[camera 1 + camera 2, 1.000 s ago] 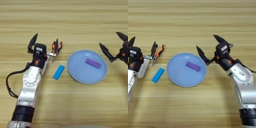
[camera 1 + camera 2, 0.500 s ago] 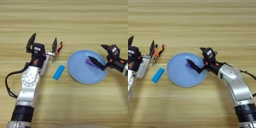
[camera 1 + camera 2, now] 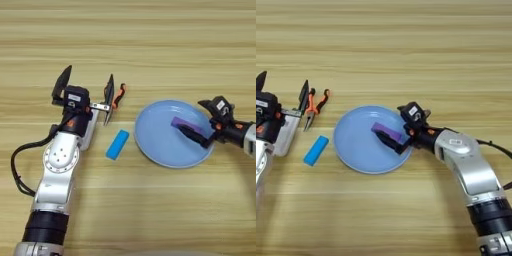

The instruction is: Move the objects on the table

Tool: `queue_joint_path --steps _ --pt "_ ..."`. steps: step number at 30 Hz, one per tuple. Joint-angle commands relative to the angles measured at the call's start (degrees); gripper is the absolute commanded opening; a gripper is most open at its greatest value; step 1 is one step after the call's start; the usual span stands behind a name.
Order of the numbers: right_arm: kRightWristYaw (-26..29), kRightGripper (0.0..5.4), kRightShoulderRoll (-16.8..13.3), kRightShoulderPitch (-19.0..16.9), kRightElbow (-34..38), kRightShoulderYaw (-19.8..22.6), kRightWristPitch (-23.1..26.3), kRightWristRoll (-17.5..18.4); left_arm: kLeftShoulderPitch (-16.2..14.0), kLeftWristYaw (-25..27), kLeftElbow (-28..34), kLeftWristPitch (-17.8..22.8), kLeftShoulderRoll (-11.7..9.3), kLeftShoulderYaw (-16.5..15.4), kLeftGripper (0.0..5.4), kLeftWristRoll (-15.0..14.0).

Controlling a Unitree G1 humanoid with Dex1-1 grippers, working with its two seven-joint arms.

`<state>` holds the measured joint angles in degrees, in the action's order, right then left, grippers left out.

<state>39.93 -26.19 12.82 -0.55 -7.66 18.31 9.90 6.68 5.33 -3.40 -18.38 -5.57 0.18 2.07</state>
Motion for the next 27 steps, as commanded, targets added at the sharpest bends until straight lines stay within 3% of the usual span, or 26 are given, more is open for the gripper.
queue_joint_path --steps 1,9,19,27 --pt "1.4 5.4 -1.6 1.7 -2.1 -0.8 0.3 -1.6 -0.2 -0.4 0.3 -0.4 0.2 0.1 5.38 0.2" --pt "4.2 5.4 -3.6 3.0 -4.6 -2.5 -1.1 -4.6 -0.3 -0.8 0.2 -0.6 0.7 0.2 5.38 0.2" --pt "5.5 5.4 -3.4 4.1 -6.5 -4.7 -3.7 -7.7 -1.1 -2.5 -0.1 -0.2 1.8 -0.5 5.38 -0.5" --pt "5.8 5.23 -3.0 4.7 -9.0 -6.0 -7.2 -10.2 -2.5 -4.5 0.0 1.9 3.4 -3.4 5.4 -3.3"
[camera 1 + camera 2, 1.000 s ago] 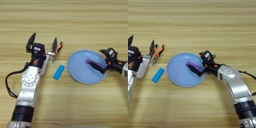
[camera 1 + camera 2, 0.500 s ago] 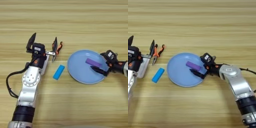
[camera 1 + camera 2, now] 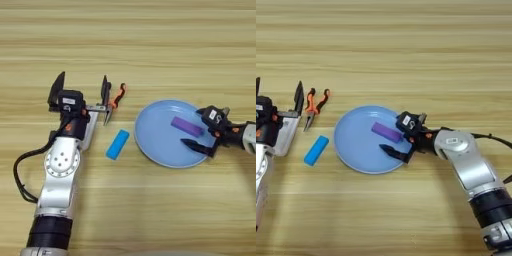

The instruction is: Move the objects on the table

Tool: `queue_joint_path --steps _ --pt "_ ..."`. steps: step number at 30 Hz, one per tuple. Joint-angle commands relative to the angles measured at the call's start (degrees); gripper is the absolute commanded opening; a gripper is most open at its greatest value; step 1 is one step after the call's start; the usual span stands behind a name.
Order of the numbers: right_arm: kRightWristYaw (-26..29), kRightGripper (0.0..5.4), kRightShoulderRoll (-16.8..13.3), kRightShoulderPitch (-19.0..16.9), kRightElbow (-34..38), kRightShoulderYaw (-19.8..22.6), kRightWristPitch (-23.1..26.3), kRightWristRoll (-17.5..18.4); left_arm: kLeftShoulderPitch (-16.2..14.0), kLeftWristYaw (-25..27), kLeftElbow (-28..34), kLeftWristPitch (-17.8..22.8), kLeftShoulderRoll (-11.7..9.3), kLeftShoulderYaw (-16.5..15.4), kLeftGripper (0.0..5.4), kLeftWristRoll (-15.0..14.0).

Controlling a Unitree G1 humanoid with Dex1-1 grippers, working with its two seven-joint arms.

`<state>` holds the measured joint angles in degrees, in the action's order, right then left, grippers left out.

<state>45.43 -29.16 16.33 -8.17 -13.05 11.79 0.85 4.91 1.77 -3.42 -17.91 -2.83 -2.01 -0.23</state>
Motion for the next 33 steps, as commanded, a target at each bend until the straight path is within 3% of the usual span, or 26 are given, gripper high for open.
queue_joint_path --steps 1,11,27,33 --pt "0.4 5.15 0.0 1.4 -1.7 -0.8 -0.8 -1.3 -0.7 -1.2 0.1 1.8 0.8 -1.5 5.4 -1.4" --pt "2.3 3.69 -0.6 1.8 -5.3 -2.8 -1.9 -3.1 -1.6 -1.3 0.3 2.9 1.9 -1.8 5.4 -2.4" --pt "8.7 1.62 -0.8 2.4 -7.8 -5.1 2.7 -2.1 -2.2 -1.5 0.9 2.9 2.5 -1.6 5.4 -2.4" --pt "9.0 1.44 -0.7 1.6 -6.2 -5.2 2.5 -1.8 -2.5 -1.3 1.0 2.6 2.5 -1.5 5.4 -2.5"
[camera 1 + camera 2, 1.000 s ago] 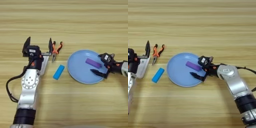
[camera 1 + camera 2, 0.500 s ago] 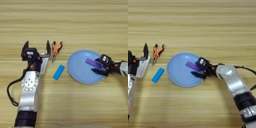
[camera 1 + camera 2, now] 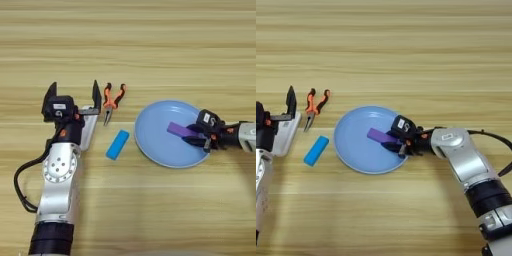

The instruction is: Move the objects on the table

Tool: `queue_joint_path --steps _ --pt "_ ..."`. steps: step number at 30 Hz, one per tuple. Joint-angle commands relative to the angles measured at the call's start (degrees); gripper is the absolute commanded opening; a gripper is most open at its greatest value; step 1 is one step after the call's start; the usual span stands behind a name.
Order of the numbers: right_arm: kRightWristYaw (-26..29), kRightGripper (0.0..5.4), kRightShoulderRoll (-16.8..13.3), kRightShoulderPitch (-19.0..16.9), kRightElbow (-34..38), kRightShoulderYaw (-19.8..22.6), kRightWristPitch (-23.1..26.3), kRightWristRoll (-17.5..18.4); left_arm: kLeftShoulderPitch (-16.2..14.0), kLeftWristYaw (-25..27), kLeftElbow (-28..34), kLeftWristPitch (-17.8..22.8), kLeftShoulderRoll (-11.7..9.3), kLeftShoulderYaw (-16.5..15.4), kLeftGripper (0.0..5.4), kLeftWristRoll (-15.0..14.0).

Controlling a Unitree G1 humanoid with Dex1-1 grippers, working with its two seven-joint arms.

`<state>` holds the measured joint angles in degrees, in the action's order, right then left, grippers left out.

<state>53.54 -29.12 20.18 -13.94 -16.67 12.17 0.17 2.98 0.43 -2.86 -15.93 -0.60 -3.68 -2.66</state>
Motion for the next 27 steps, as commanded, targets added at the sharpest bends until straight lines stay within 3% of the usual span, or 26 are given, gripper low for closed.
queue_joint_path --steps 1,15,27 --pt "0.8 1.44 -0.7 -2.3 -0.2 -1.6 2.1 -1.1 -0.6 0.0 0.4 0.6 0.2 0.2 5.4 -0.1" --pt "1.4 1.43 -1.8 -4.3 8.8 2.7 3.6 3.2 -1.5 1.0 0.9 0.2 -0.1 0.8 5.4 0.1" --pt "5.8 1.43 -7.4 -7.8 20.6 7.3 4.3 9.3 -1.2 4.4 2.6 -1.1 -2.5 3.1 5.4 1.6"
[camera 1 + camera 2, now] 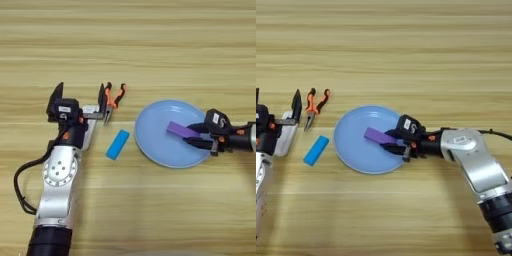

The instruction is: Move the objects on the table

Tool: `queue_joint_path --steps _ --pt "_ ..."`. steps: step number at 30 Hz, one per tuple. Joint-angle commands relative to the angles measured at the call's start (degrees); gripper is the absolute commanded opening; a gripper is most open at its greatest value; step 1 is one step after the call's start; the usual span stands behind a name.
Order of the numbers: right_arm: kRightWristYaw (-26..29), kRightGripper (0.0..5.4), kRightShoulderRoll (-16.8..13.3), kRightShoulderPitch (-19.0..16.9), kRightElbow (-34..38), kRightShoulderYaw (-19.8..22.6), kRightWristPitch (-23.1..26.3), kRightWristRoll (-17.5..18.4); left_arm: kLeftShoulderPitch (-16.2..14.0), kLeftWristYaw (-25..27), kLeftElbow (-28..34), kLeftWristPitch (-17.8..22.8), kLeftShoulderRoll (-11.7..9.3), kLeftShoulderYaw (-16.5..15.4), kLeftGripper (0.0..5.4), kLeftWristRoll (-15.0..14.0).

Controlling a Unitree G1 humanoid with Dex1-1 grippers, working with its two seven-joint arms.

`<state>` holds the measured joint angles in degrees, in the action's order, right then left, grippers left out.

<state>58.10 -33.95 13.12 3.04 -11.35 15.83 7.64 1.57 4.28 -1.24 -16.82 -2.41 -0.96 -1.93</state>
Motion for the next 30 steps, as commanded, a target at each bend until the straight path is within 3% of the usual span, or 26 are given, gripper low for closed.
queue_joint_path --steps 1,9,14,16,19,22,30 --pt "1.7 1.43 -3.2 -1.0 4.4 2.5 0.5 2.3 0.2 0.6 1.1 -0.1 -0.8 0.4 5.4 0.8" --pt "8.8 1.43 -10.4 -6.6 11.6 6.2 -2.9 7.1 -0.7 1.0 2.3 -0.1 -1.2 0.5 5.4 0.7" --pt "12.6 1.43 -12.9 -9.7 14.3 7.0 -5.7 9.4 -1.0 2.4 2.4 -0.9 -2.2 0.3 5.4 0.2" --pt "13.2 1.43 -13.3 -9.9 14.5 6.6 -6.4 9.2 -1.1 3.7 3.0 -0.9 -2.8 0.2 5.4 -0.7" --pt "13.6 1.43 -13.6 -9.9 14.7 6.5 -6.8 9.1 -1.4 8.4 4.8 0.6 -4.3 0.7 5.4 -4.8" --pt "14.1 1.43 -14.2 -10.0 15.6 6.2 -6.6 9.1 -3.0 15.9 6.9 0.0 -7.7 3.1 5.4 -7.4" --pt "14.0 1.43 -14.7 -10.0 18.5 5.0 -5.5 9.2 -7.4 34.3 15.9 4.9 -16.4 9.1 5.4 -16.6"
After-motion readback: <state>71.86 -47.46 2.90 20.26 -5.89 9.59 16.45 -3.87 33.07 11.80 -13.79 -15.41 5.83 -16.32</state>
